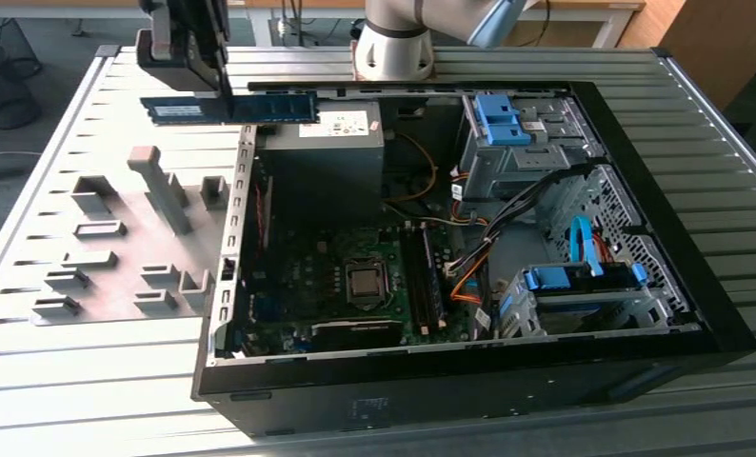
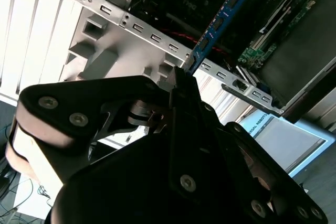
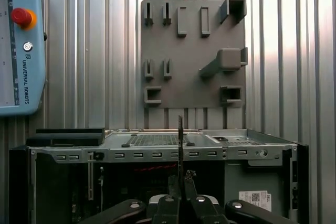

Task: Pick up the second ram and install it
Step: 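Pick up the second ram and move it above second insertion slot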

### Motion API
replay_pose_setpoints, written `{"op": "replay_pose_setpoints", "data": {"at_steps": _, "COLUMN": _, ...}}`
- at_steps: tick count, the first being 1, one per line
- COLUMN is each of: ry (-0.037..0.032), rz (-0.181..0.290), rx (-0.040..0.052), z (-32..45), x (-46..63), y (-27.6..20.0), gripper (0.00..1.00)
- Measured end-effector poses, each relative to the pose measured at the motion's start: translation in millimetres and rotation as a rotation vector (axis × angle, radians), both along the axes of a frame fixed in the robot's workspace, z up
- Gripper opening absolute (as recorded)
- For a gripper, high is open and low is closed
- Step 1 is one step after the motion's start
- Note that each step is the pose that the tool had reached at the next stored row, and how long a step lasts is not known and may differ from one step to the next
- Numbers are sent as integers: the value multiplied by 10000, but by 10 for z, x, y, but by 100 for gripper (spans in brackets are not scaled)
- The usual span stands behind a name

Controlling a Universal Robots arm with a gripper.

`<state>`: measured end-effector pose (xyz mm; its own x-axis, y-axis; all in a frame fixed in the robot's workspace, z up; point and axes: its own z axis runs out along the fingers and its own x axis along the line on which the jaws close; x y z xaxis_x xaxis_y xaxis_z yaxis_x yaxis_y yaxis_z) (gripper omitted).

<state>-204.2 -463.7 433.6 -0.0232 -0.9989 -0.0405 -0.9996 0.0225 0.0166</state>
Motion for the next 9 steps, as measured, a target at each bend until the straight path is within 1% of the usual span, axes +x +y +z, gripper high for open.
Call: {"op": "replay_pose_setpoints", "data": {"at_steps": 9, "ry": -1, "rz": 0, "rx": 0, "z": 0, "x": 219, "y": 0, "gripper": 14}}
